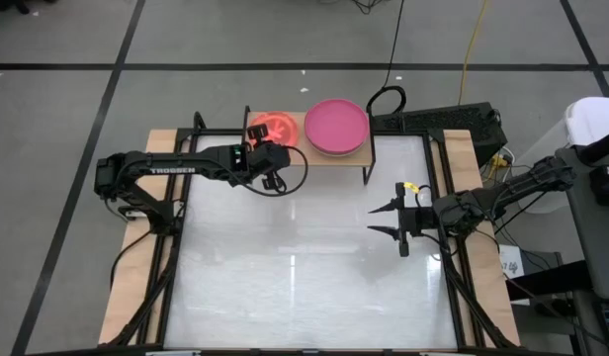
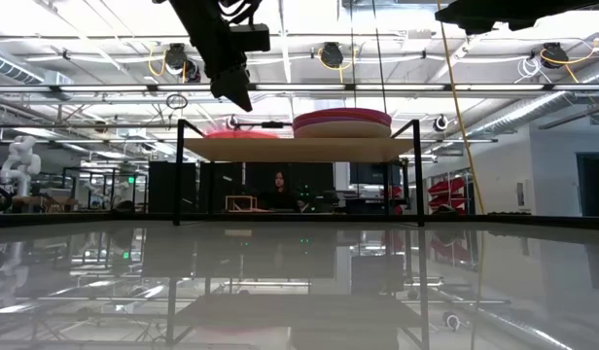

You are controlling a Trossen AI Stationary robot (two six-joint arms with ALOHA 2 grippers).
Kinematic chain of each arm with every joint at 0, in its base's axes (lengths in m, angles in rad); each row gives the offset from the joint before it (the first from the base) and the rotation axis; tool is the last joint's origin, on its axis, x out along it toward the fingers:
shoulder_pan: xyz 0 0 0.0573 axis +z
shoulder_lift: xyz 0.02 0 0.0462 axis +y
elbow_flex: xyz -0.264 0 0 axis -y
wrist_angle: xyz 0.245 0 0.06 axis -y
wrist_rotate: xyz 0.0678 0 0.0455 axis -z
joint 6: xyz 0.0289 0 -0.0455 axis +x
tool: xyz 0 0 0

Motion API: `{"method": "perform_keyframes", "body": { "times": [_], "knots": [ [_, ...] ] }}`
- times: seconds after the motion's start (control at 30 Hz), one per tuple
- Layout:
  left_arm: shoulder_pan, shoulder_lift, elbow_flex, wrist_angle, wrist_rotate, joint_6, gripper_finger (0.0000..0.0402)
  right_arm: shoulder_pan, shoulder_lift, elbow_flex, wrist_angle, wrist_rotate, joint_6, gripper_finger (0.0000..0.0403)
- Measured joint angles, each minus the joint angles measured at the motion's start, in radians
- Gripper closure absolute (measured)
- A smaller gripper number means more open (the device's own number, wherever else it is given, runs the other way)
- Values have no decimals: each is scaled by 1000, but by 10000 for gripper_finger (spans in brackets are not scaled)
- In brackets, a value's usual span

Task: Place and stack plates onto a shelf
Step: Stack the pink transparent plate on top of the green transparent plate on the shelf, then return to Home Position

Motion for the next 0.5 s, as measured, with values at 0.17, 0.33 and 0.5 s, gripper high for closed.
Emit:
{"method": "perform_keyframes", "body": {
  "times": [0.17,0.33,0.5],
  "knots": [
    [-2,-1,0,0,-1,2,316,0,0,0,0,0,0,245],
    [-31,-47,-1,5,-4,1,316,0,0,0,0,0,0,245],
    [-67,-144,-1,5,-43,-72,316,0,-12,0,-20,1,-11,245]
  ]
}}
